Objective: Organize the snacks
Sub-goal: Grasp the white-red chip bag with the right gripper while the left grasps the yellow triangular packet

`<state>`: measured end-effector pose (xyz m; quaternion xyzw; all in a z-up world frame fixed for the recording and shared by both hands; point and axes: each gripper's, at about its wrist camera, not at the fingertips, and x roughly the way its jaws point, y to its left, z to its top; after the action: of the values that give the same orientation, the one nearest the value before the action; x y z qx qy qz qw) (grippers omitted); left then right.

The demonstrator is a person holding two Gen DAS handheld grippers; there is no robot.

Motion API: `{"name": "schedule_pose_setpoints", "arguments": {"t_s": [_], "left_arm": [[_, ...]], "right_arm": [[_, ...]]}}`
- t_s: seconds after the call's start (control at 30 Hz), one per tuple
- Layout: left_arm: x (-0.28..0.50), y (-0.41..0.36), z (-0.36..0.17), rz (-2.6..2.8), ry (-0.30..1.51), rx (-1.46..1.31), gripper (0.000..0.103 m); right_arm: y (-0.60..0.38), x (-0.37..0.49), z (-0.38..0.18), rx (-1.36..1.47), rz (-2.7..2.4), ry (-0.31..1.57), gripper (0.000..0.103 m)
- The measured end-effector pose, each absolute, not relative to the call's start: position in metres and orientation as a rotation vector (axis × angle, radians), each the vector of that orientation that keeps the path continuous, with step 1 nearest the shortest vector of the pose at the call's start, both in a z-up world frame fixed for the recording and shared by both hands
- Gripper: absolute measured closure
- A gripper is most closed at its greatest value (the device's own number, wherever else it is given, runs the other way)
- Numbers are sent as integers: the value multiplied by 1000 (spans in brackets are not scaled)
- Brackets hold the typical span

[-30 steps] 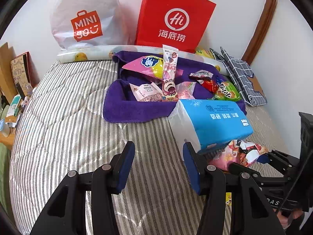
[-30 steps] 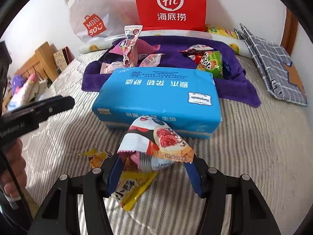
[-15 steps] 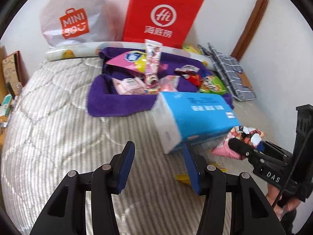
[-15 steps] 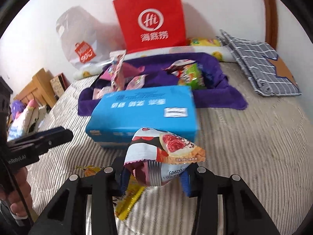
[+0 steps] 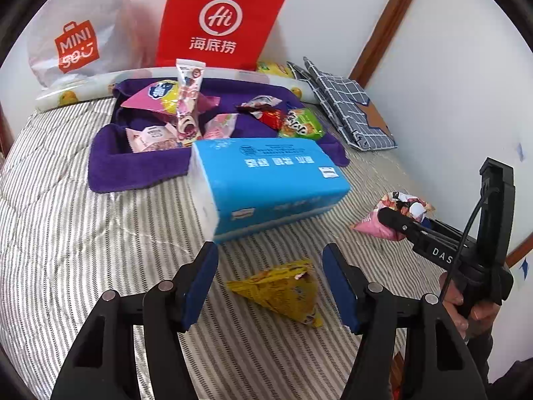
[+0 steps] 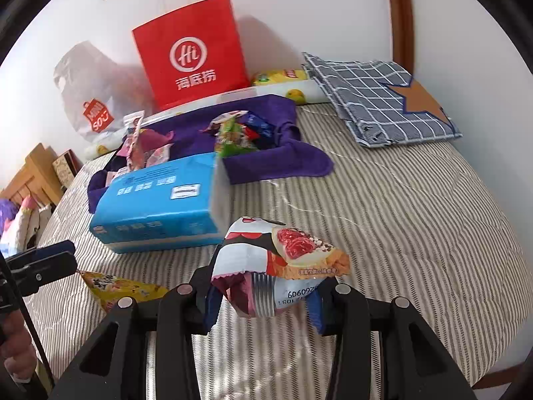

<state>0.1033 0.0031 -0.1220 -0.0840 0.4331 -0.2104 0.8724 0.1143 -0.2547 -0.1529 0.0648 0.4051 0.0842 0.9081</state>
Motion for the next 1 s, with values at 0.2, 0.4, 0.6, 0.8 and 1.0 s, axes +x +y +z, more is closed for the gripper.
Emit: {"name": "schedule_pose_setpoints", "arguments": {"t_s": [0.2,0.4,0.6,0.8,1.0], "left_arm": [[105,-9,-124,-469,918,-170,36],[106,-19,-130,-478,935,-132,36],[108,-28,-143,-473,966,-96,36],[110,-32,-156,-461,992,-92,36],[110,-41,-166,-444,996,-46,36]], "right_arm": [[-263,113,-155,144,165,835,63],[-260,115,-161,126,160,841,63],[-255,117,-167,101,158,851,63],[-254,119,-167,91,157,848,63],[-253,120,-167,82,154,853,63]]}}
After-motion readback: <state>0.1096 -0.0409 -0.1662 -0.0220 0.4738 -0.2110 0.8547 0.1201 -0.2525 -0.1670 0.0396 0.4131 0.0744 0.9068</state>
